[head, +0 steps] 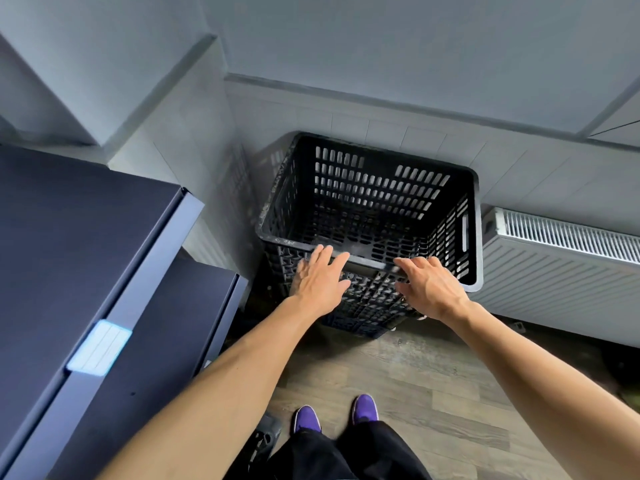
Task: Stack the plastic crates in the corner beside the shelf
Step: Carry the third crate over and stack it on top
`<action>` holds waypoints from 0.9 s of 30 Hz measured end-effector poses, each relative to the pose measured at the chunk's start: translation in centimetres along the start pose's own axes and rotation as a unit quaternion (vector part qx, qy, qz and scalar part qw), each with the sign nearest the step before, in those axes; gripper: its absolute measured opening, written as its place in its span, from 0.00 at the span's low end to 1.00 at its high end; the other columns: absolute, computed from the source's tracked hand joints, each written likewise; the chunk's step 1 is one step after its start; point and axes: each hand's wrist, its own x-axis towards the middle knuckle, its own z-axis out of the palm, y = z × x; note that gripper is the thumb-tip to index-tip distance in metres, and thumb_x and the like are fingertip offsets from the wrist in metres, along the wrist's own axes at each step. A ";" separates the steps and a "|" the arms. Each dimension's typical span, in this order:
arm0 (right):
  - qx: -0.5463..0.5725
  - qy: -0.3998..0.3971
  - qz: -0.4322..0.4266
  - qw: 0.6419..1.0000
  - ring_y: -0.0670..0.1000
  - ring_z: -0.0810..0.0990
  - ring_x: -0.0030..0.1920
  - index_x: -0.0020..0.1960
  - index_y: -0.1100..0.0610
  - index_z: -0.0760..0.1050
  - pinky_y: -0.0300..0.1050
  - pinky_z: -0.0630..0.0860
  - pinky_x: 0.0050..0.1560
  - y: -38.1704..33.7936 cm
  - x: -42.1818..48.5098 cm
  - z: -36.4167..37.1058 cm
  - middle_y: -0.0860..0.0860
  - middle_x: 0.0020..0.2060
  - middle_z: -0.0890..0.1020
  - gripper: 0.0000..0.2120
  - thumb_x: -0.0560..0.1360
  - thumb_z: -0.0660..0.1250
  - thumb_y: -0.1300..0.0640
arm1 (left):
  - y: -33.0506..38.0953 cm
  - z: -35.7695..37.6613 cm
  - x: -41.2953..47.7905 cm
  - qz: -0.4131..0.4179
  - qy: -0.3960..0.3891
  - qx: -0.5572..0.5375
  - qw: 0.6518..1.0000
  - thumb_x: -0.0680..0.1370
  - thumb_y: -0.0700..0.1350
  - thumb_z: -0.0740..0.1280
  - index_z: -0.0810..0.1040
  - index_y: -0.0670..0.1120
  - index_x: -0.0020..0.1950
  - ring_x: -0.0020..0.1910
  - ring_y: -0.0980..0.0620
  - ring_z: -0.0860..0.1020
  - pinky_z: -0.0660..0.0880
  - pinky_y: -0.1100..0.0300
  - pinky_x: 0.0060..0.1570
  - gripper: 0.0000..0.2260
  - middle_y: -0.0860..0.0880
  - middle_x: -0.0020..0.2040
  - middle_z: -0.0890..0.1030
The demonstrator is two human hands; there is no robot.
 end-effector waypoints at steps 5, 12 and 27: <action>0.011 -0.021 -0.020 1.000 0.59 0.72 0.63 0.76 0.51 0.61 0.53 0.72 0.62 0.3 3.4 -1.0 0.55 0.64 0.75 0.27 0.80 0.58 0.44 | -0.4 -1.5 3.0 -0.019 0.015 0.016 1.000 0.83 0.58 0.52 0.60 0.51 0.78 0.79 0.47 0.49 0.47 0.43 0.75 0.24 0.46 0.79 0.57; 0.017 -0.071 -0.061 0.995 0.58 0.70 0.65 0.77 0.50 0.59 0.53 0.73 0.60 2.1 10.5 -2.3 0.54 0.66 0.73 0.26 0.81 0.58 0.47 | -3.2 -3.8 7.5 -0.112 0.072 0.101 0.986 0.81 0.54 0.60 0.60 0.51 0.77 0.78 0.44 0.51 0.52 0.42 0.74 0.24 0.44 0.78 0.58; 0.005 -0.076 -0.206 0.976 0.58 0.67 0.70 0.77 0.49 0.59 0.56 0.72 0.64 -2.4 25.0 -7.2 0.53 0.69 0.71 0.25 0.81 0.60 0.49 | -8.5 -7.0 11.2 -0.323 0.083 0.041 0.942 0.78 0.51 0.67 0.55 0.44 0.77 0.64 0.43 0.73 0.75 0.48 0.56 0.32 0.43 0.67 0.69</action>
